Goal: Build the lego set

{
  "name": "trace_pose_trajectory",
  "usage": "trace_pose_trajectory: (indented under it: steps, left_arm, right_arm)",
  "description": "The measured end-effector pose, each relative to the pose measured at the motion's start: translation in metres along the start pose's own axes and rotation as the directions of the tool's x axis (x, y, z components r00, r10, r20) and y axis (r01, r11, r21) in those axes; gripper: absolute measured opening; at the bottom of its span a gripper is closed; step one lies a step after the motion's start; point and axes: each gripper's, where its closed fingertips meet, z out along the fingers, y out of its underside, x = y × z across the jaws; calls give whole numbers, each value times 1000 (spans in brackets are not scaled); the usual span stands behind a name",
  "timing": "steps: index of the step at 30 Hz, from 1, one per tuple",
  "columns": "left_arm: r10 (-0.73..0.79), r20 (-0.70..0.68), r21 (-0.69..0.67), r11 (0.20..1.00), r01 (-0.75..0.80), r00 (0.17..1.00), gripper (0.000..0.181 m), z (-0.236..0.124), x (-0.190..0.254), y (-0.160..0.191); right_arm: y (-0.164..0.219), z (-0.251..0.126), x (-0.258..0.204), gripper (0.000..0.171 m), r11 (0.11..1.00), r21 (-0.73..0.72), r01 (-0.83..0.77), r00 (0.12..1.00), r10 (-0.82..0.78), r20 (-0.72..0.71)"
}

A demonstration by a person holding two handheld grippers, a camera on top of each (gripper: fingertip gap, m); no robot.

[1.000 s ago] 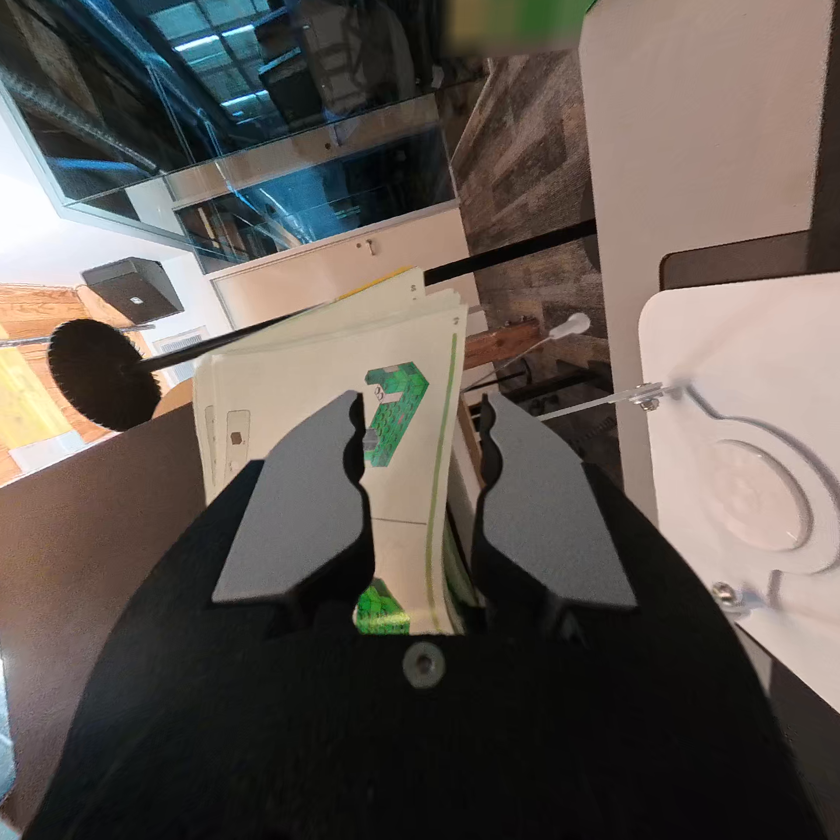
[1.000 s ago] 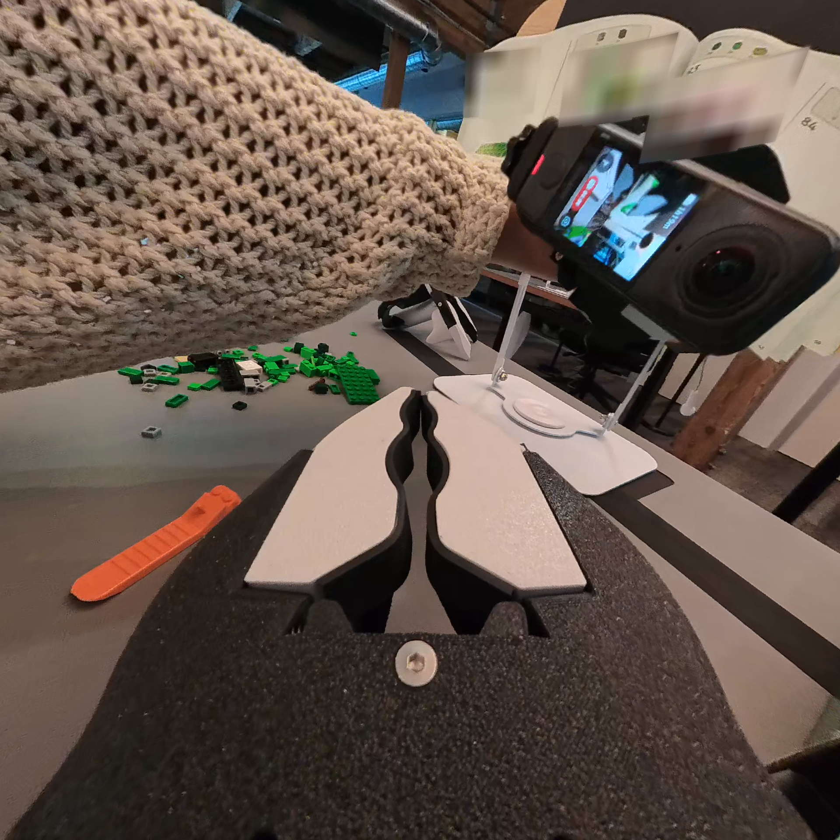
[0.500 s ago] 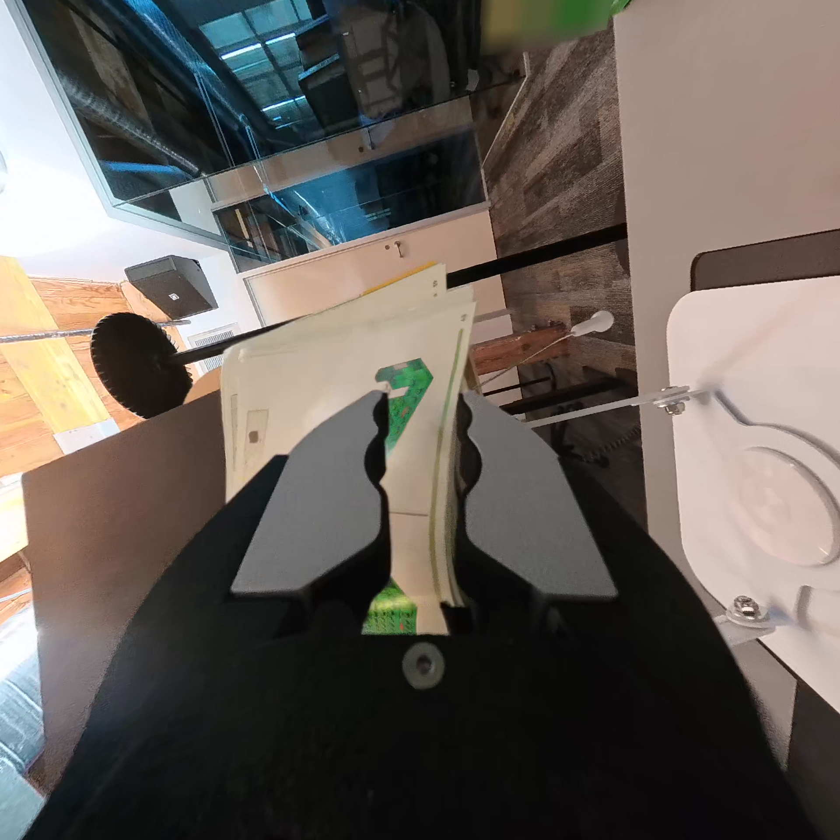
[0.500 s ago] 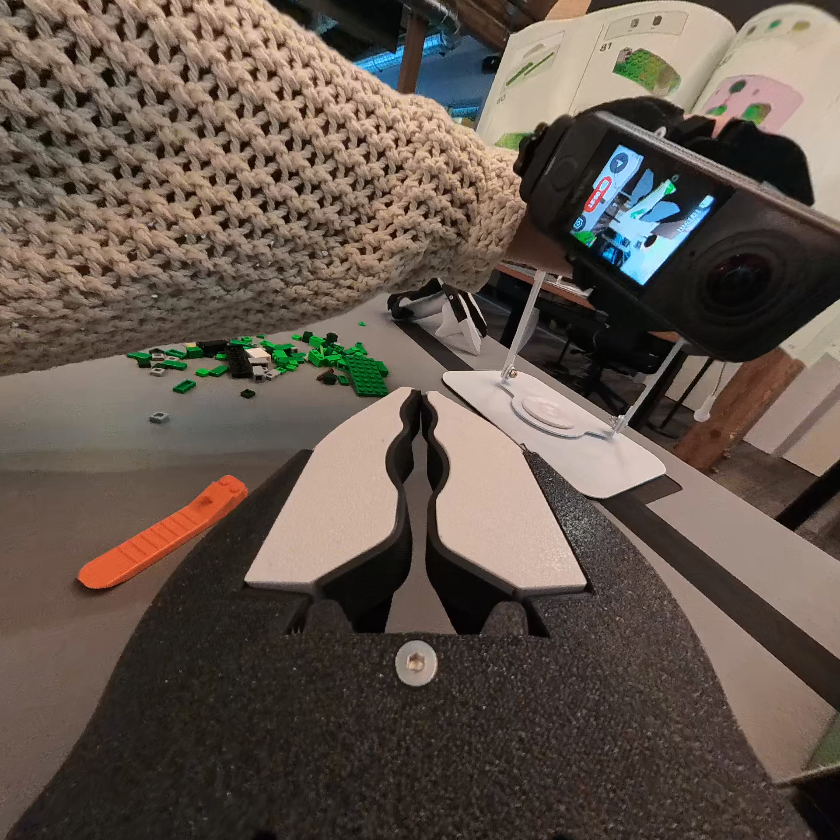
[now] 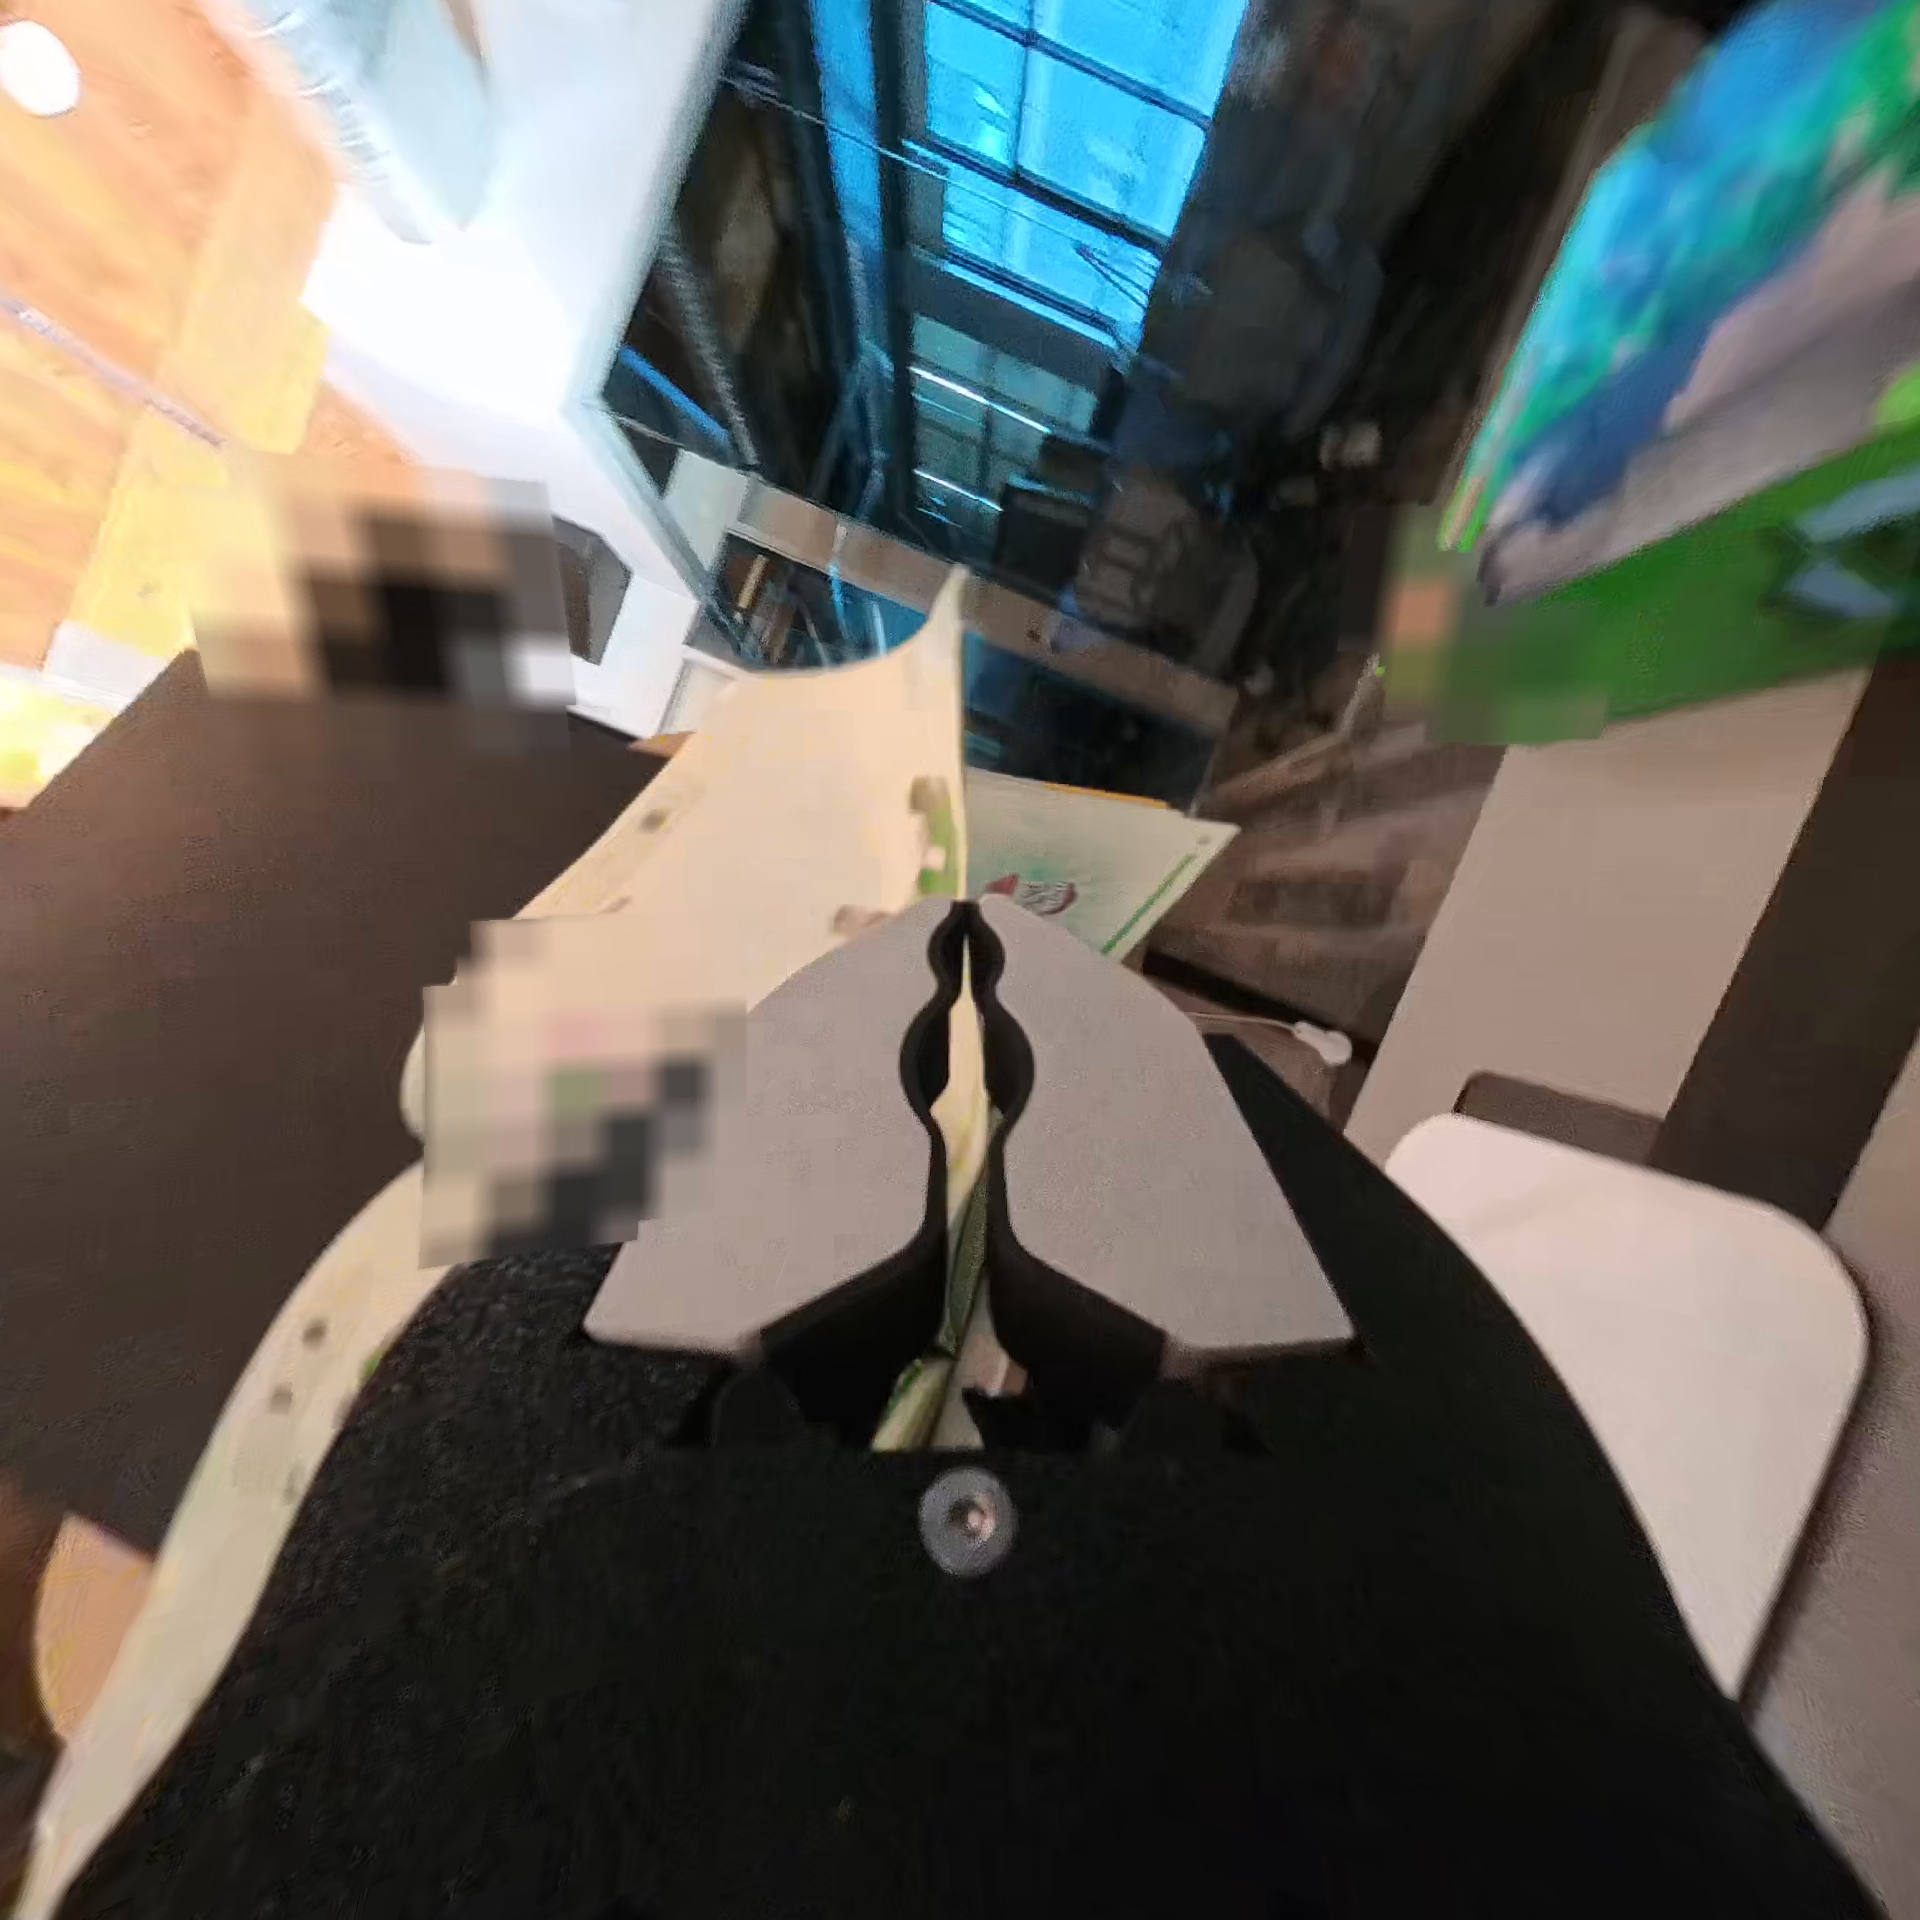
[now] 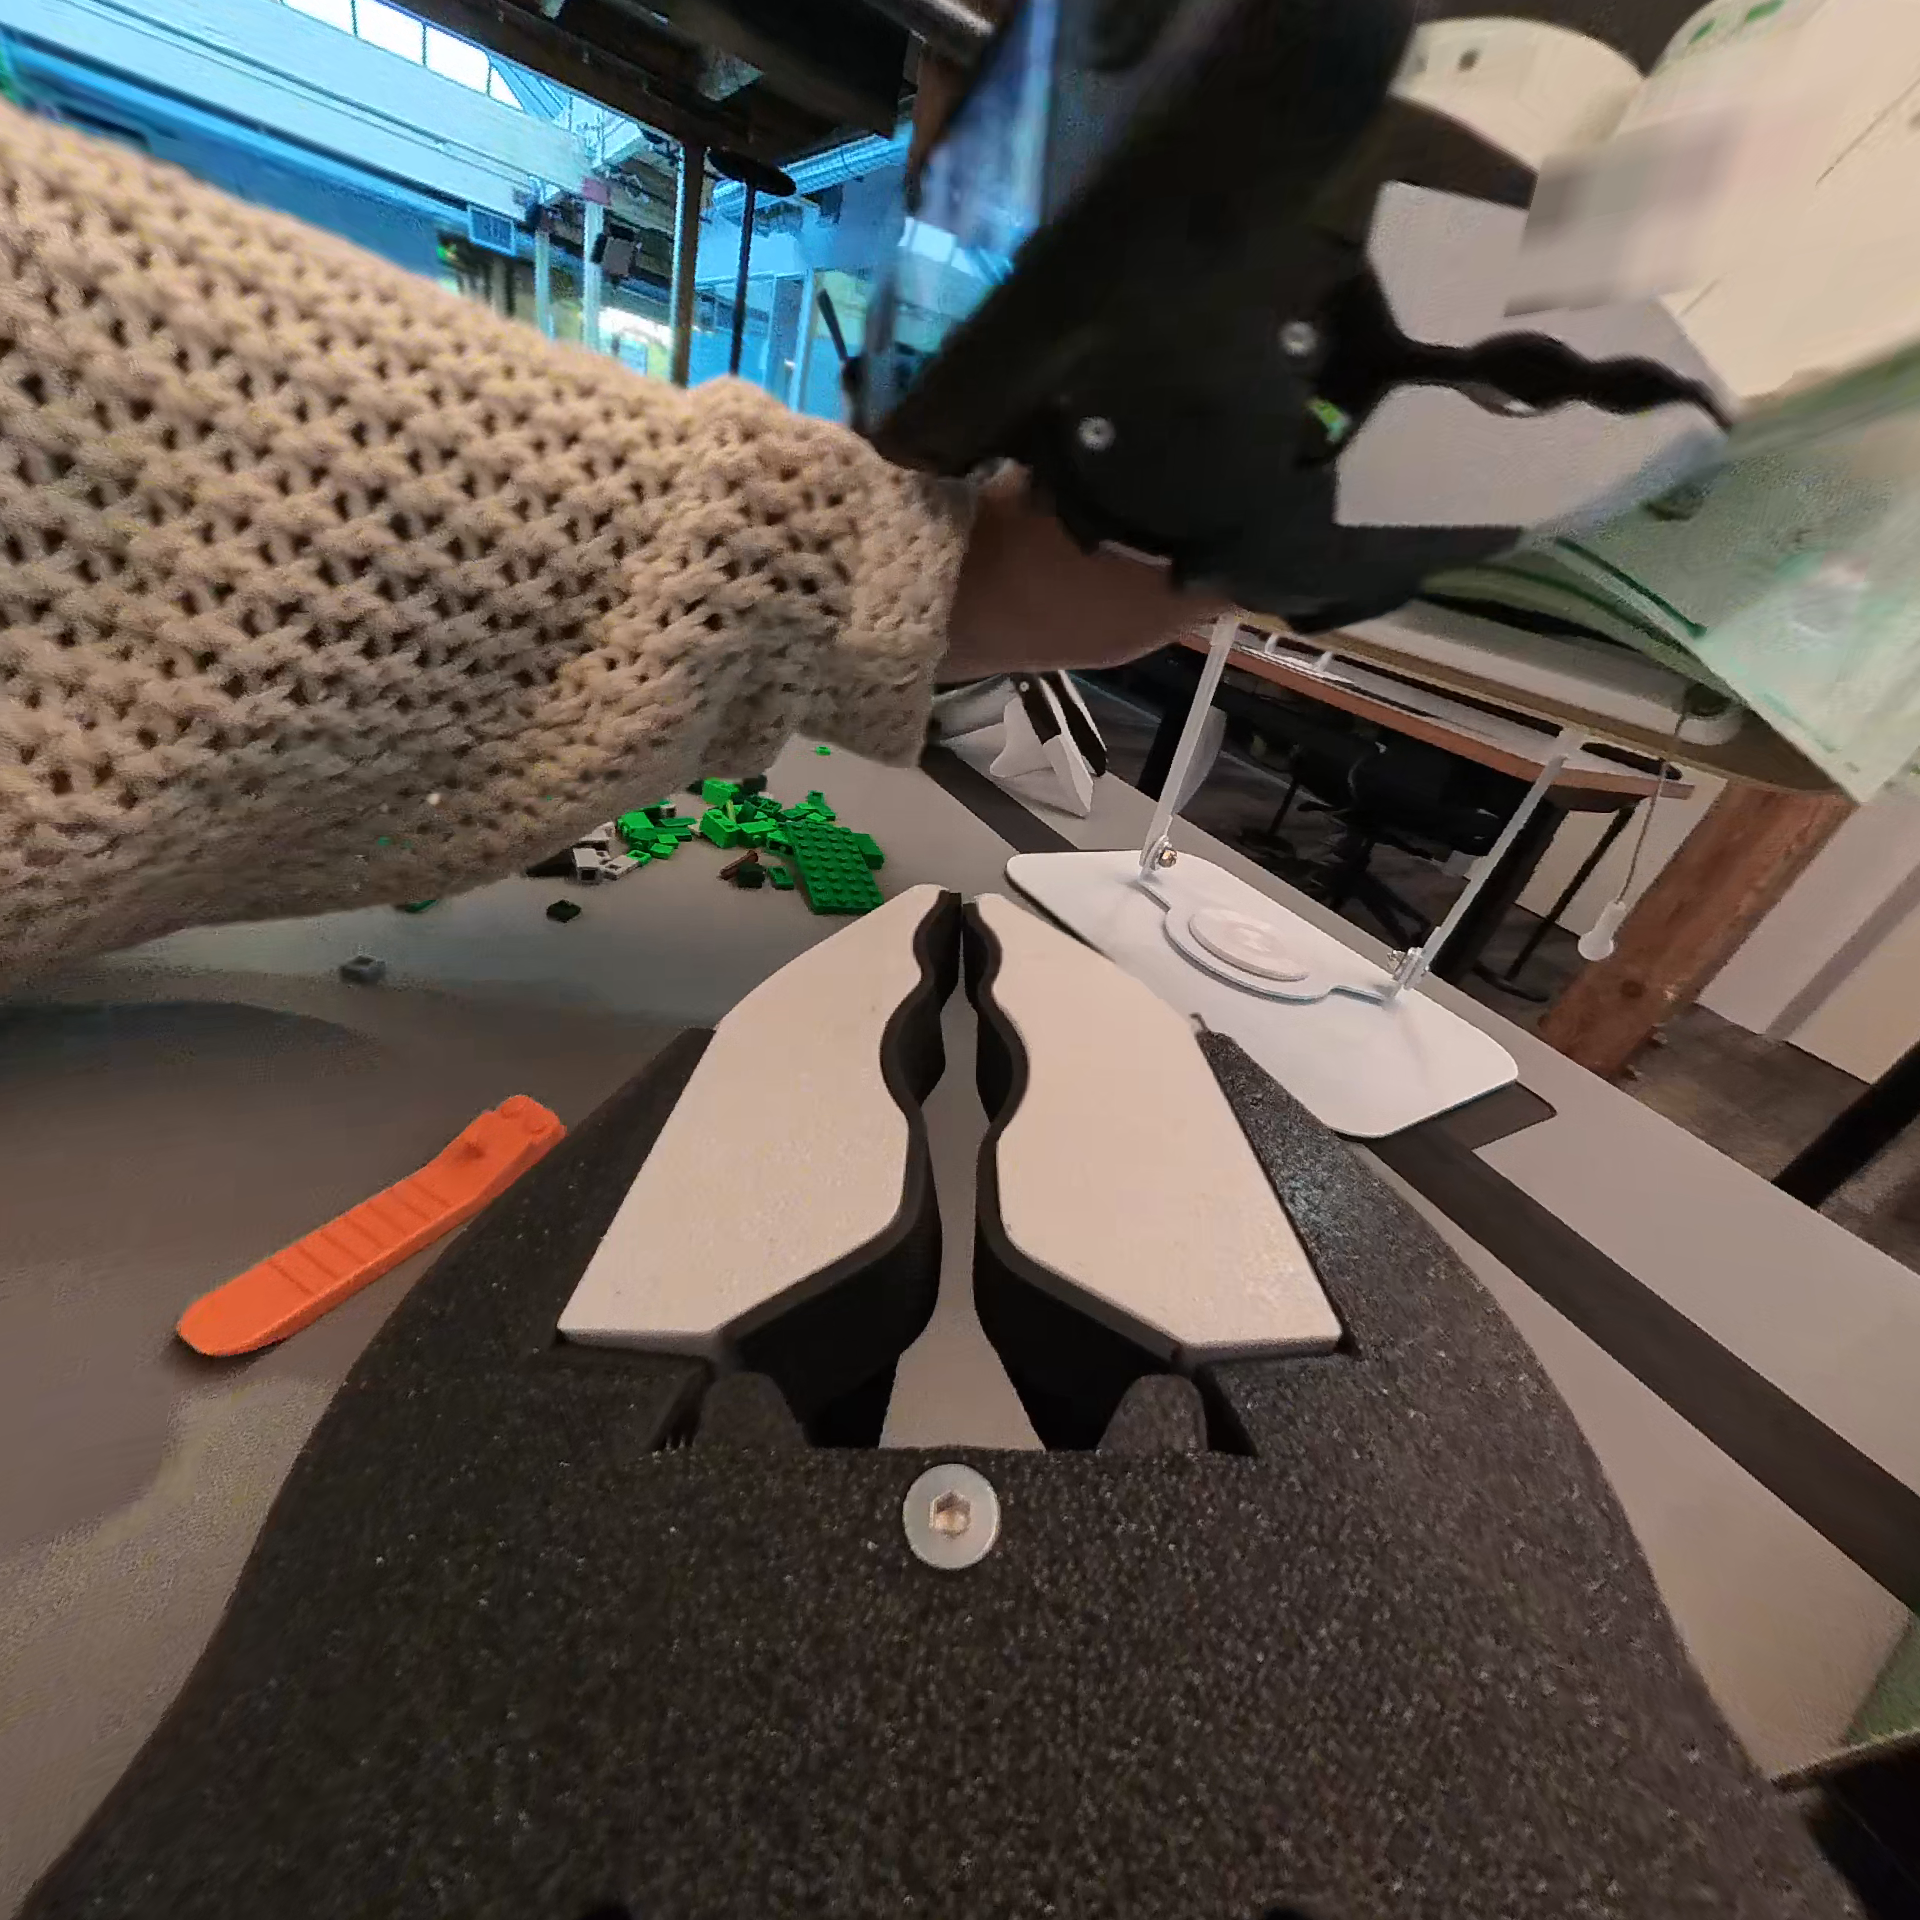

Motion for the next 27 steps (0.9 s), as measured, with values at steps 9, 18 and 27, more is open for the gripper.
trace_pose_trajectory:
  steps: [9,18,27]
  left_arm:
    - [-286,84,145,951,273,954,0,-36,-24,0]
    - [-253,165,203,954,219,953,0,-55,-30,4]
    - [-137,95,220,969,114,986,2,-56,-10,1]
  right_arm:
    - [-61,16,60,36,948,186,-257,963,268,-36]
    - [-138,55,132,62,671,256,-696,712,692,120]
    - [-131,79,120,52,659,106,-745,664,715,219]
